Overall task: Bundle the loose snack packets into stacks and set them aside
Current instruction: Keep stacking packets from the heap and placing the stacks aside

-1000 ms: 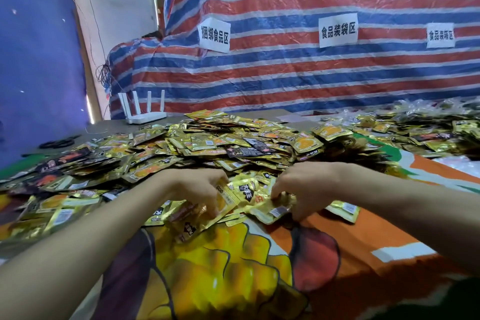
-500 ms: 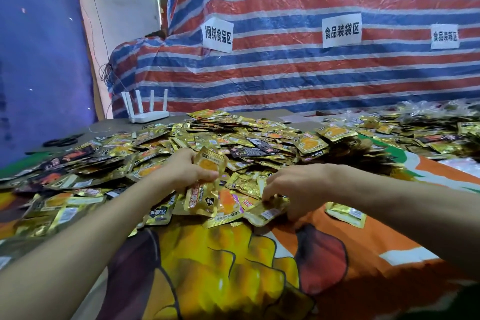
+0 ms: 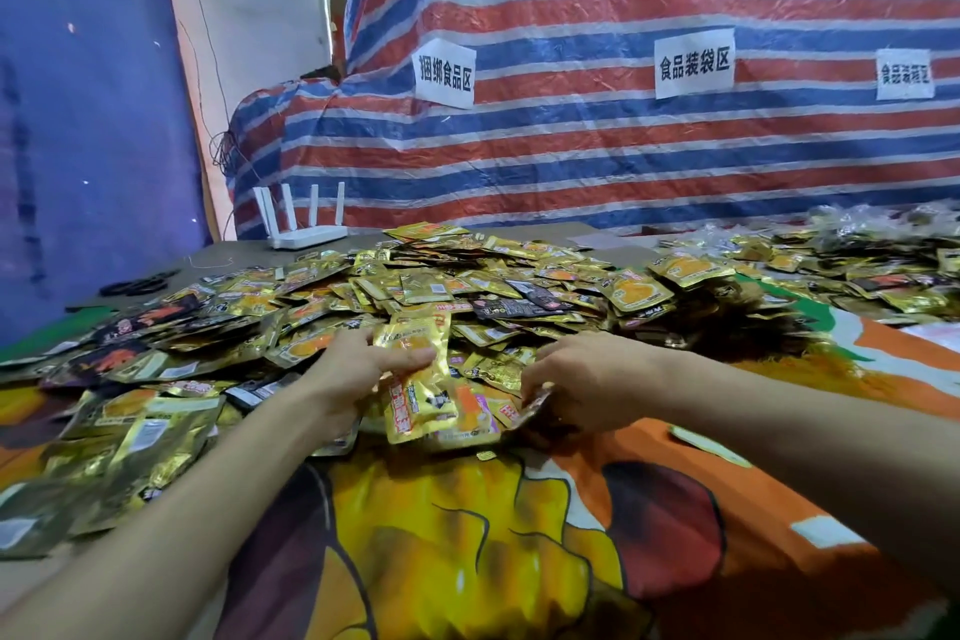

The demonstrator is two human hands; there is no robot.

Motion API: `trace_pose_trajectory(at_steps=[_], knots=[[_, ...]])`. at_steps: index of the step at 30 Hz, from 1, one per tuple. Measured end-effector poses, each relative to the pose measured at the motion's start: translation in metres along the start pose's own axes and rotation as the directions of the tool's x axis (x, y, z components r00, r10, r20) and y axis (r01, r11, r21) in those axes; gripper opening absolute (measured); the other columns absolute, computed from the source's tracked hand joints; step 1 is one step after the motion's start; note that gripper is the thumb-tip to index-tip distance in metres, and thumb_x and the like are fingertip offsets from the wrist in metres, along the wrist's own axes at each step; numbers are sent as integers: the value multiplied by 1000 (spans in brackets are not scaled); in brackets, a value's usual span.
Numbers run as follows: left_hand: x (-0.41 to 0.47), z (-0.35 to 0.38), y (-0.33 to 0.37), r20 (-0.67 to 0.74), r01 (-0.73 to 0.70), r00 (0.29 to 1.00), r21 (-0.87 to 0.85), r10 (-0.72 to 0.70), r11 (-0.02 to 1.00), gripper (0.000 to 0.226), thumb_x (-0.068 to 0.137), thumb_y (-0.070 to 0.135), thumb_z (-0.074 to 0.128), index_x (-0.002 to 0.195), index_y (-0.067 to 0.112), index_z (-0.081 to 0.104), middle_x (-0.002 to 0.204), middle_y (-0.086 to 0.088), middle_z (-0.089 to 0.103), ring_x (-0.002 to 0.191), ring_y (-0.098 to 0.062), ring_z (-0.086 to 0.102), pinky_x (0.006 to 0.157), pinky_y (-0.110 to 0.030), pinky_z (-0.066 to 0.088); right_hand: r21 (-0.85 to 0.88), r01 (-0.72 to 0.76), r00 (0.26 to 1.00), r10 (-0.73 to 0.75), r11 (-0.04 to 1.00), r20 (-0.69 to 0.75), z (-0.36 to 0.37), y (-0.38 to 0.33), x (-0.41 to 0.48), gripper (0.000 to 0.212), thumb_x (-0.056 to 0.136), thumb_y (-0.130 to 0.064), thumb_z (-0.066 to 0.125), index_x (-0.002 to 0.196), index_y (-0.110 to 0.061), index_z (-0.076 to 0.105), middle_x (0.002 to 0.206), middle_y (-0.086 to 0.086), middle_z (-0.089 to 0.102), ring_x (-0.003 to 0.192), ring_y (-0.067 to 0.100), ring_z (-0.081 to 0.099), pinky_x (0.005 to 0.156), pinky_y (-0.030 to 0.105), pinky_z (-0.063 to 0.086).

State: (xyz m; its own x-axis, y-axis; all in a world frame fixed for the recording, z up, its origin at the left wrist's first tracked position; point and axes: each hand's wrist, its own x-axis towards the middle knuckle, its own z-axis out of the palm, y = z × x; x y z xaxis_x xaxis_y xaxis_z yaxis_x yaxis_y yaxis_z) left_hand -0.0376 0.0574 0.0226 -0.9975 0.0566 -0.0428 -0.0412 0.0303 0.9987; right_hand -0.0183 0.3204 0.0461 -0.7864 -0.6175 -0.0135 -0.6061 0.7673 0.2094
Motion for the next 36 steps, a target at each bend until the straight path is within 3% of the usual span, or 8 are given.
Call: trace_pose_trajectory(at_steps=[6, 9, 15, 19, 23, 28, 32, 36], knots=[[-4, -8, -14, -28, -32, 999, -215, 27, 976, 50, 58, 17, 84, 104, 4, 68, 84, -15, 76, 68, -27, 74, 60, -38, 60, 349, -66, 988, 12, 935, 155, 0, 16, -7, 61, 83, -20, 75, 140, -31, 57, 145, 1, 43, 134, 17, 42, 114, 33, 34], [-3, -10, -14, -80, -75, 995, -261, 55, 962, 63, 58, 22, 85, 114, 4, 65, 80, -12, 77, 64, -24, 74, 52, -35, 59, 298, -43, 995, 16, 954, 95, 2, 16, -8, 58, 85, -27, 75, 140, -32, 58, 145, -5, 50, 131, 13, 47, 107, 22, 35], [-3, -8, -15, -123, -103, 990, -280, 71, 954, 81, 55, 28, 86, 127, 4, 59, 92, -16, 76, 73, -29, 75, 62, -40, 61, 20, -12, 992, 14, 1000, -125, 14, -2, 2, 44, 88, -21, 61, 130, -32, 64, 113, 5, 70, 107, 26, 61, 88, 41, 52], [-5, -8, -15, -108, -104, 991, -310, 74, 945, 73, 58, 31, 85, 122, 4, 63, 88, -13, 77, 73, -27, 75, 63, -40, 61, 185, -68, 956, 117, 980, -268, 10, -3, 6, 31, 87, -15, 67, 114, -30, 73, 96, 2, 74, 93, 24, 67, 78, 35, 54], [-7, -10, -11, -89, -77, 995, -391, 46, 917, 72, 63, 34, 82, 123, 1, 62, 85, -14, 76, 70, -26, 75, 59, -39, 60, 464, -62, 818, 311, 884, -484, -7, 6, 4, 25, 85, -9, 75, 106, -21, 78, 90, 2, 77, 76, 16, 69, 64, 27, 53], [-10, -10, -10, 5, -84, 995, -443, 96, 893, 54, 66, 37, 77, 106, 4, 65, 81, -13, 76, 69, -25, 75, 53, -38, 59, 832, 43, 659, 610, 553, -440, -22, 1, 18, 24, 82, -6, 76, 84, -30, 77, 74, -7, 76, 57, 2, 68, 47, 18, 51], [-10, -10, -11, 71, -91, 988, -443, 136, 892, 49, 67, 40, 76, 102, 6, 72, 97, -15, 76, 86, -28, 75, 71, -45, 61, 992, 33, 708, 697, 125, -112, -18, -17, 46, 19, 86, -9, 75, 73, -20, 82, 72, 1, 76, 59, 16, 68, 51, 23, 50], [-10, -8, -12, 99, -64, 987, -462, 124, 884, 30, 72, 35, 73, 87, 9, 77, 90, -14, 76, 79, -28, 75, 64, -43, 62, 978, 56, 714, 693, -199, 100, -9, -39, 77, 19, 91, 5, 62, 82, -4, 76, 74, 11, 76, 57, 20, 69, 45, 24, 48]])
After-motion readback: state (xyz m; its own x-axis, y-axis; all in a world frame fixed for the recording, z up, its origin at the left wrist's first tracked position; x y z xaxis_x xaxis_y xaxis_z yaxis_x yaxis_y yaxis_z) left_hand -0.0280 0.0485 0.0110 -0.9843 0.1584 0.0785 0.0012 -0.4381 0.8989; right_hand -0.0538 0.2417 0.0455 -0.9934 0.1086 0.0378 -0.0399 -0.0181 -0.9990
